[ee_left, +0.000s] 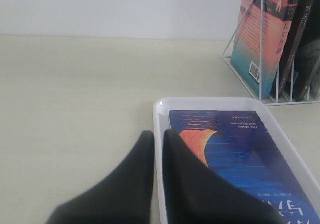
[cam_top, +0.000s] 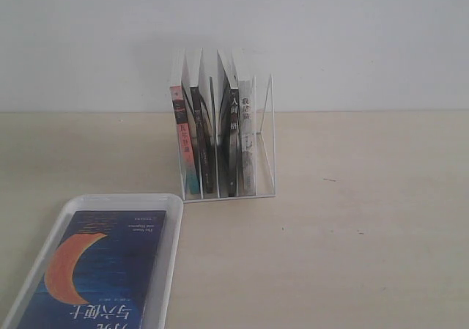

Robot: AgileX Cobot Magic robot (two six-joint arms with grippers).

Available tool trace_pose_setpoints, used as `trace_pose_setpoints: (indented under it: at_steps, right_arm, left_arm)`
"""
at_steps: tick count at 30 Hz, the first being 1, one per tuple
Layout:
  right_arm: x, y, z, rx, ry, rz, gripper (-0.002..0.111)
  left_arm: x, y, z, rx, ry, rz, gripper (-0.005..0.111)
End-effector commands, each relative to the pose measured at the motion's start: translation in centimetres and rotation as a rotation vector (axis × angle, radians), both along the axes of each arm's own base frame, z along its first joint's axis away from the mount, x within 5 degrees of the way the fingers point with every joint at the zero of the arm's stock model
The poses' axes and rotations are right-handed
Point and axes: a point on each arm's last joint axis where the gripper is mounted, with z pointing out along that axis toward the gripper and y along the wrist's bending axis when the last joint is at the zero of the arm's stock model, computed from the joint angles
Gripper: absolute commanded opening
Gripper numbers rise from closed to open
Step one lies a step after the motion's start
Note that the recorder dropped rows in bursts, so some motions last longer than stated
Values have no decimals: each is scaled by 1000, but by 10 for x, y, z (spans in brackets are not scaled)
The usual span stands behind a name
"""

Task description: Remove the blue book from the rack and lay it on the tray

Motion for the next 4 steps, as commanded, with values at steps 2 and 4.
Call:
trace_pose_setpoints:
  at_steps: [2, 4]
  right_arm:
    - [0, 0, 1, -5, -9, -3, 0]
    - [0, 0, 1, -5, -9, -3, 0]
  left_arm:
    - [0, 0, -1, -7, -4, 6, 6]
    - [0, 0, -1, -7, -4, 6, 6]
